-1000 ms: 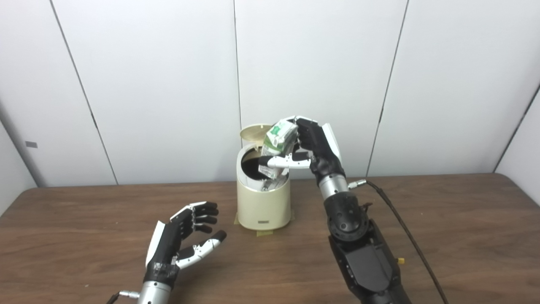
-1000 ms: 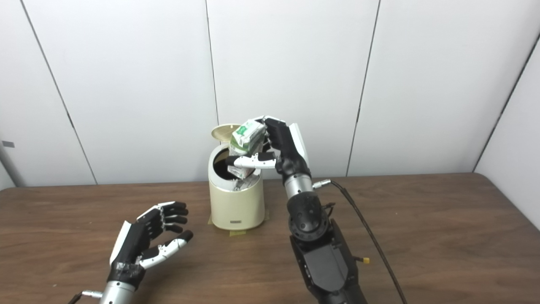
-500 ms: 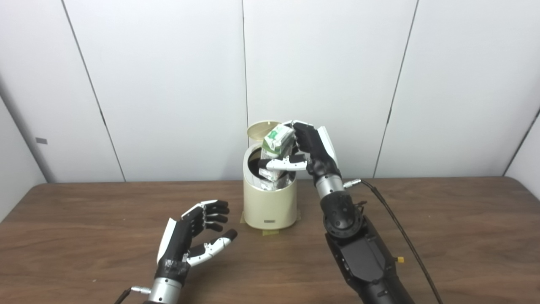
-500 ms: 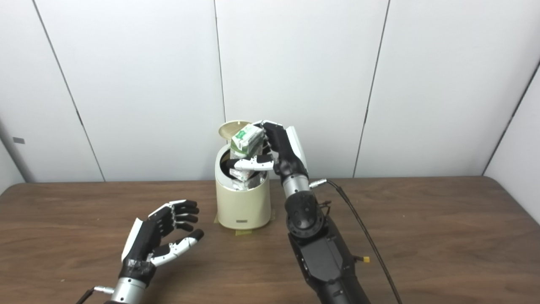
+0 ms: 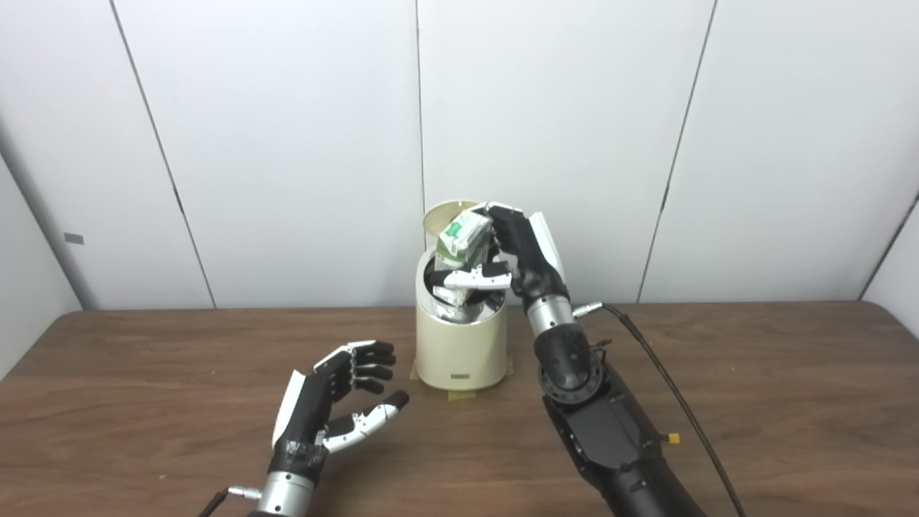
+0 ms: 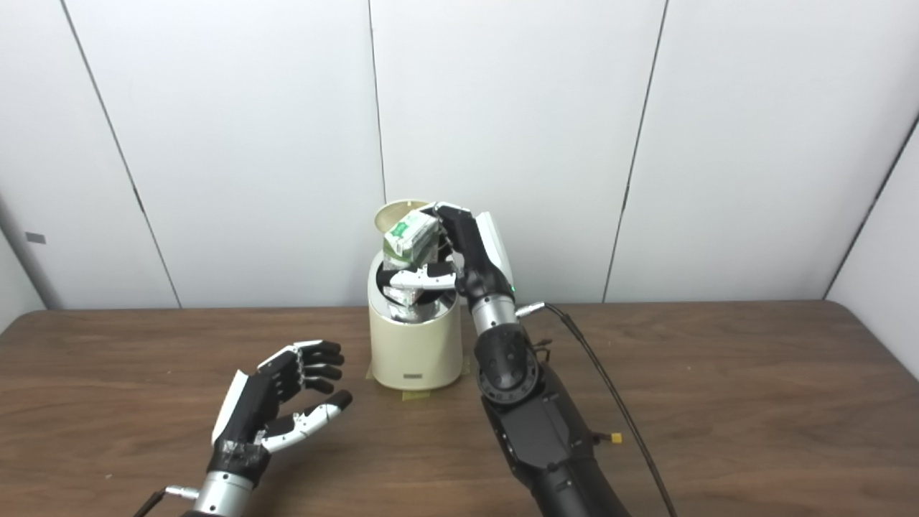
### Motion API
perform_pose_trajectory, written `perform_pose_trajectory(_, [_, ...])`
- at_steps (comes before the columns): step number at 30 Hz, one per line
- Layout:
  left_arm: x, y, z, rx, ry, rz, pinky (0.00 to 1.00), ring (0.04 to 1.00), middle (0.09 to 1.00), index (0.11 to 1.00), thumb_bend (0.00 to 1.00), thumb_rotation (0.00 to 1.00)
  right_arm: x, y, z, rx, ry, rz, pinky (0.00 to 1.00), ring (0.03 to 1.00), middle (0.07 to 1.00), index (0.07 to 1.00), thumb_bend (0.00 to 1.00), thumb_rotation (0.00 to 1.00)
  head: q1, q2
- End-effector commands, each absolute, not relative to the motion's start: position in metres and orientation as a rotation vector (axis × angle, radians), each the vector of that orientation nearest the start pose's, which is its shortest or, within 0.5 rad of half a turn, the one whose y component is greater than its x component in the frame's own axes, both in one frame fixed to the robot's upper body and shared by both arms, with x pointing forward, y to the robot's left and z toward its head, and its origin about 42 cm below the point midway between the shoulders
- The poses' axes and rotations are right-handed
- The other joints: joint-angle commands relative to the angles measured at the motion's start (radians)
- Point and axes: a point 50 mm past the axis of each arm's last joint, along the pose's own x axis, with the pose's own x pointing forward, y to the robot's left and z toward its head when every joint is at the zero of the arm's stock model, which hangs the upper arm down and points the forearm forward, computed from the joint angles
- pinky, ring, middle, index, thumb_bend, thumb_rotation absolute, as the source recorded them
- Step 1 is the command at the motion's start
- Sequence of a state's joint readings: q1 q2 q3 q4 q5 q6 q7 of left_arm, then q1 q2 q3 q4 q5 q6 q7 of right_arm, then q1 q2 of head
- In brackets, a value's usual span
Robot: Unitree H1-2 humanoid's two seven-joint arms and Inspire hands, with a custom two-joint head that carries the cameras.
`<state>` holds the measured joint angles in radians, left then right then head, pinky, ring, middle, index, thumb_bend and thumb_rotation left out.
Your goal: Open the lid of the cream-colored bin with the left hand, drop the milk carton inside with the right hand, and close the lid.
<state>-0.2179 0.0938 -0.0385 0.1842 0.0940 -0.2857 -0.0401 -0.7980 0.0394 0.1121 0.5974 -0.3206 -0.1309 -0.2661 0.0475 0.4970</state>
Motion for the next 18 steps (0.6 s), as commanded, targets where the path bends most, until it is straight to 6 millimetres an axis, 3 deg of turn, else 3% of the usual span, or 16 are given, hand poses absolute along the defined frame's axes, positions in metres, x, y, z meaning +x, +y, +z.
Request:
perform_pose_trajectory(1, [0.349, 0.204, 0.133, 0.19, -0.341, -0.146, 0.58, 0.634, 0.672, 0.682, 0.64, 0.1, 0.501, -0.083, 0.298, -0.304, -0.561, 0.029, 0.29, 0.337, 0.435, 0.524, 0.52, 0.0, 0.0, 0.002])
perform_pose_trajectory(18, [0.344, 0.205, 0.134, 0.179, -0.331, -0.154, 0.58, 0.645, 0.677, 0.685, 0.64, 0.1, 0.509, -0.079, 0.281, -0.301, -0.534, -0.02, 0.29, 0.341, 0.448, 0.52, 0.52, 0.0, 0.002, 0.013])
